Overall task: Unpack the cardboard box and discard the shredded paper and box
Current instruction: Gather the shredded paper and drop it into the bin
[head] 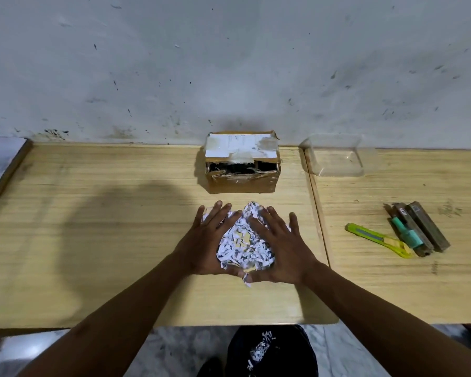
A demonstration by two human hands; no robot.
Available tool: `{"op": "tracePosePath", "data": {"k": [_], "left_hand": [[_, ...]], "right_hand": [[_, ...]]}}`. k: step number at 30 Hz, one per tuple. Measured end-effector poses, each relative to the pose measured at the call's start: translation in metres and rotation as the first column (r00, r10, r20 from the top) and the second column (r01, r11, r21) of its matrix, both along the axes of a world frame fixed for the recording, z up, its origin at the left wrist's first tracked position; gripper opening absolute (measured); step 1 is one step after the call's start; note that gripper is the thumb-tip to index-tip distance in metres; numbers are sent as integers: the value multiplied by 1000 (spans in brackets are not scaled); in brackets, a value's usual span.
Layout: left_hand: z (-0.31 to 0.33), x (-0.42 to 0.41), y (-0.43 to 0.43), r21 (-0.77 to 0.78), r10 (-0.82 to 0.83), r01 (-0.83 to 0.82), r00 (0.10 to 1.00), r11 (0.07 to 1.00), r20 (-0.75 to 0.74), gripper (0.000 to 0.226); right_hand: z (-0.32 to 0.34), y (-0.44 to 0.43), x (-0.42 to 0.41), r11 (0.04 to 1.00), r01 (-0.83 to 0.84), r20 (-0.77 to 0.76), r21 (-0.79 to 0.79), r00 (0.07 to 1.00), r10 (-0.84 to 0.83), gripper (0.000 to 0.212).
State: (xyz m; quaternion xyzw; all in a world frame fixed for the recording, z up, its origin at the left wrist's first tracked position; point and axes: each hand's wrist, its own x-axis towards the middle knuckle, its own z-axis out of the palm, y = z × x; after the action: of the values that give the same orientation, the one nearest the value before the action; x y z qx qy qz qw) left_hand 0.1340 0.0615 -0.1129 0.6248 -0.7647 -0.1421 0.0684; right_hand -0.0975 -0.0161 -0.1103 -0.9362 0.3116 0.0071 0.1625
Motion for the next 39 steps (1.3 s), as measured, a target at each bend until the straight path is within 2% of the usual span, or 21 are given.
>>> {"op": "tracePosePath", "data": {"k": [7,12,15,19,24,30,34,39], "left_hand": [[-11,-1,-5,-114,-112,104,992,988,-65,84],[-13,-17,-14,-148,9,-21,997,989,-81,61],[-14,-20,-18,-156,34,-45,997,987,-76,55],[-10,-23,-17,-248,-6,-25,992,968,-122,35],[-7,-39,1,-284,-28,-59,956,957,-291,16],[-4,-75,40,-190,16,-80,948,979,-317,21],[3,-120,74,-77,-11,-10,961,997,-276,25],[15,-192,114,29,-76,89,949,996,-305,23]], "right_hand": [[-19,-7,7,1000,13,176,-22,984,-8,83],[-22,-4,25,992,92,284,-82,957,-65,57],[-18,-2,29,987,116,293,-109,953,-80,48],[-18,2,26,983,98,356,-158,934,-36,39],[-12,11,19,986,51,433,-157,901,22,27],[1,56,-18,997,63,369,-41,929,-43,23],[11,98,-67,993,100,193,67,975,-111,18],[16,153,-138,961,227,69,157,968,-240,25]]}}
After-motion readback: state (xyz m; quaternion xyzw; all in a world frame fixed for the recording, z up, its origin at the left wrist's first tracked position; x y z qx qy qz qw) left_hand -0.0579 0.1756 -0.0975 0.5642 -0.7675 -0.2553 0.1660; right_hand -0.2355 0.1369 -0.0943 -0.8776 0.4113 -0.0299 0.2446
